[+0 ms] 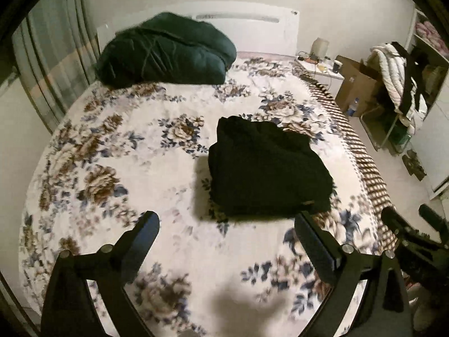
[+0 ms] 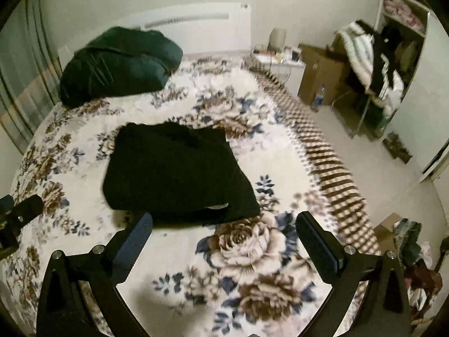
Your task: Fold small clothes
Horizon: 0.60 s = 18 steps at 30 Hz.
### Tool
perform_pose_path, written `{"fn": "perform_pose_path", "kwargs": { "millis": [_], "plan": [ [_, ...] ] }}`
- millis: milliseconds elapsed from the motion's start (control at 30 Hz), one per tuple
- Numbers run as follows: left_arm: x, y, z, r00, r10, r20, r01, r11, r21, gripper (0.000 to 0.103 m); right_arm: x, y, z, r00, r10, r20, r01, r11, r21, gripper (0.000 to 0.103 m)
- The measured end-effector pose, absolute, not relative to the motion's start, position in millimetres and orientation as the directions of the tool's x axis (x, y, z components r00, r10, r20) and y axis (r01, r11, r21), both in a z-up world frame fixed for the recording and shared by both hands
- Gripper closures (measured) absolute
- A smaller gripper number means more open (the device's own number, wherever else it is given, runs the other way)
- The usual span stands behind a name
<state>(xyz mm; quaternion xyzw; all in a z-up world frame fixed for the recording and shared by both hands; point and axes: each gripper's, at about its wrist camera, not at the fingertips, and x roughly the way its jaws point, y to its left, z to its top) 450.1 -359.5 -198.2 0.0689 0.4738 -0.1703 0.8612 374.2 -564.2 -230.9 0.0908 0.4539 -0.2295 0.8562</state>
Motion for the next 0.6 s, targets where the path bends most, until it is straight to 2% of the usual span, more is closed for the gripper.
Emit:
{"fn": "perform_pose_path", "kwargs": {
  "millis": [300,600],
  "plan": [
    [337,-296,-100,0.553,-0.290,-0.781,0.422,0.906,-0.038,0.004,237,-463,-103,0.553,-0.357,-0.753,0.485,0.873,-0.058,0.000],
    [253,-255,-30,0.604,-0.310,-0.735,0.436,0.900,-0.021,0.004,117,-379,11,0.621,-0.406,-0.670,0.495,0.866,-0.067,0.000]
  ]
}}
